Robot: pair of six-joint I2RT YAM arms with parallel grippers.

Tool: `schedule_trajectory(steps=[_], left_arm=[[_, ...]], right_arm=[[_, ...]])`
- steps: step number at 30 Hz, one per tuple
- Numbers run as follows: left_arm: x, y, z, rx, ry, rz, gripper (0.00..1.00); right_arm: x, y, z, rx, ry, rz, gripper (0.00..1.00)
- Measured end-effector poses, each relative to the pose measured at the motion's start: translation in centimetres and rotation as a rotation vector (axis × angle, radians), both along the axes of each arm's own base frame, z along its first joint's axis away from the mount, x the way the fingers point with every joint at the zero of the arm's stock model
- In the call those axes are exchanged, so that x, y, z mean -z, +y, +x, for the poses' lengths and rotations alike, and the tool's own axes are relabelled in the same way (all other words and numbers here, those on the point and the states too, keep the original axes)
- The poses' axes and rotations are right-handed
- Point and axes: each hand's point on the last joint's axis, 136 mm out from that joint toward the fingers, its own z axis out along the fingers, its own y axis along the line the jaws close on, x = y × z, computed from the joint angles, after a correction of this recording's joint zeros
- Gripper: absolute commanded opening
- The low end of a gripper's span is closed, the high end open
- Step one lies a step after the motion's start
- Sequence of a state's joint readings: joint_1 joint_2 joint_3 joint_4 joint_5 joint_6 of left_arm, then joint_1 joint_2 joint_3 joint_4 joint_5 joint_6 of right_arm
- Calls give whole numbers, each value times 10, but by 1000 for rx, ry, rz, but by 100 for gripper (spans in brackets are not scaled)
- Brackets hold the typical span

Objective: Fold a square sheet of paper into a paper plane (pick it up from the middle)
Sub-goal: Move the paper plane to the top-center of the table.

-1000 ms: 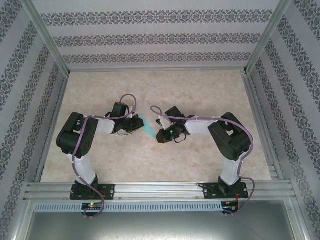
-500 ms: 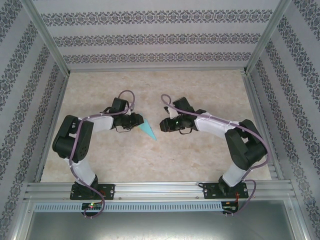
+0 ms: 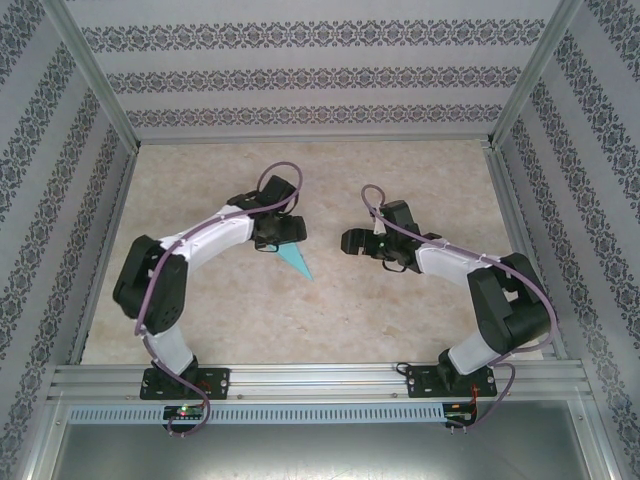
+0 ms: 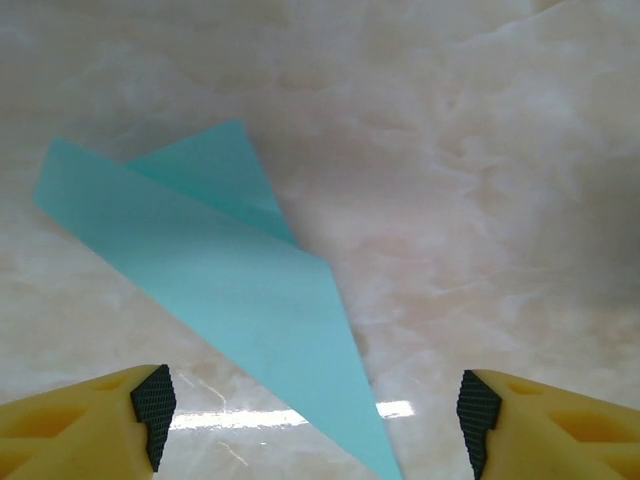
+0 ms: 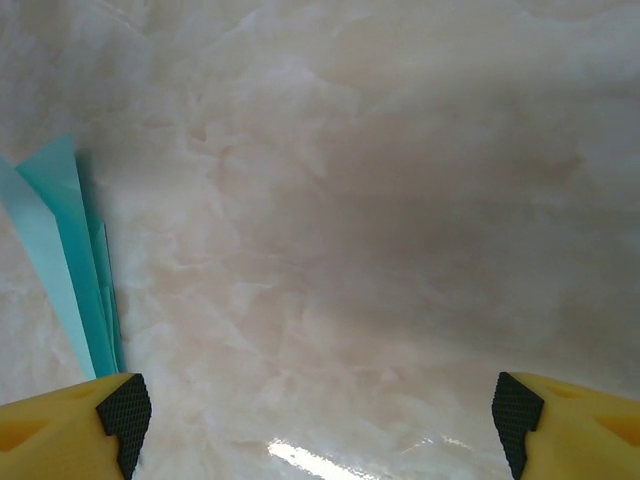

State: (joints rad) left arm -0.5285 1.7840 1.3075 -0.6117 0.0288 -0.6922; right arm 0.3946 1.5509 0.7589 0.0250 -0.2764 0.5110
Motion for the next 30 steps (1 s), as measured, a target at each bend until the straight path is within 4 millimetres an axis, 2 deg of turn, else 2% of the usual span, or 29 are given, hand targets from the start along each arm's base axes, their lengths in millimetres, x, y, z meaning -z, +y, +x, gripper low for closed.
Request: schedule_trajectory(steps=[6,9,12,16,21,30], left_arm=[[31,-4,6,-10,76,202,78],[45,1,5,-16,107,271,76],[50,9,-1,-26,136,311,71],[49,11,-3,-32,147,322,66],[48,13,-5,-40,151,325,64],[29,15,-11,-70,122,280,64]], right_arm=[[-13,-1,9,31,-54,17,91],[-16,-1,11,40,-64,21,90],[-16,-1,12,47,-62,23,89],[-16,-1,12,49,-60,25,88],[-15,-1,11,48,-56,25,87],[-7,0,9,40,-30,22,87]])
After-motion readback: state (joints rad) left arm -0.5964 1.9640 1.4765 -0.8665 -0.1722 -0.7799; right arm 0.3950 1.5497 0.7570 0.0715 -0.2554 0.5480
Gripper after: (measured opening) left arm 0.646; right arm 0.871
